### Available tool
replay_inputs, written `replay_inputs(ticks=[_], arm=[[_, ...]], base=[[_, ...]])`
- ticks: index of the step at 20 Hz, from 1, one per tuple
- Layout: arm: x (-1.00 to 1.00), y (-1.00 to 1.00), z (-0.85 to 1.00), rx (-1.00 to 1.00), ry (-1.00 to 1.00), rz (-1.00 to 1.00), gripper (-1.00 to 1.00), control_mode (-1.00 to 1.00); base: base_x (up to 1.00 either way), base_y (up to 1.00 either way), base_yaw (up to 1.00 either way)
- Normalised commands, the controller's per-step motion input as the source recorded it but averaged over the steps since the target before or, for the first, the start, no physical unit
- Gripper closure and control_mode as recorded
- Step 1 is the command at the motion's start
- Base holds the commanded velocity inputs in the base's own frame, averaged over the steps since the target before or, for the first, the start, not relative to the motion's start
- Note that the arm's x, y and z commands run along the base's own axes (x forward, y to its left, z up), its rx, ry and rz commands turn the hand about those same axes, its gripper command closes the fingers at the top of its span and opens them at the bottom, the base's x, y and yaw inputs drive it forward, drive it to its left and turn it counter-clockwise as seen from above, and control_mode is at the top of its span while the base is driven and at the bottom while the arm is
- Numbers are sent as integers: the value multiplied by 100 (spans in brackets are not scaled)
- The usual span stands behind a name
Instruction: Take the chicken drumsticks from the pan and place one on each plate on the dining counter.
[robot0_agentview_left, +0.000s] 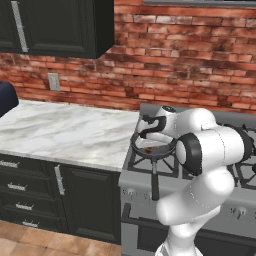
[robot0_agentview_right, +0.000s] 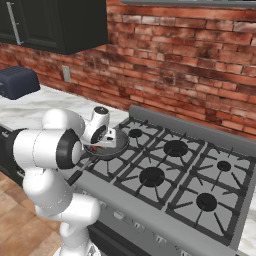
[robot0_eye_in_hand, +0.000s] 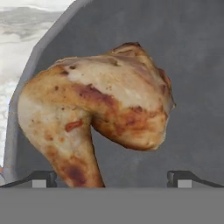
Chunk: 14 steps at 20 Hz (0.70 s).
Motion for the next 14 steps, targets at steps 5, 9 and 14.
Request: replay_inputs(ticks=[5,9,14], arm=[[-1,-6,-14,0,-15,0,-100,-100],[2,0,-10,0,-9,0,100,-100],[2,-5,-8,0,-1,0,100,-100]], base=[[0,0,0],[0,0,0],[0,0,0]])
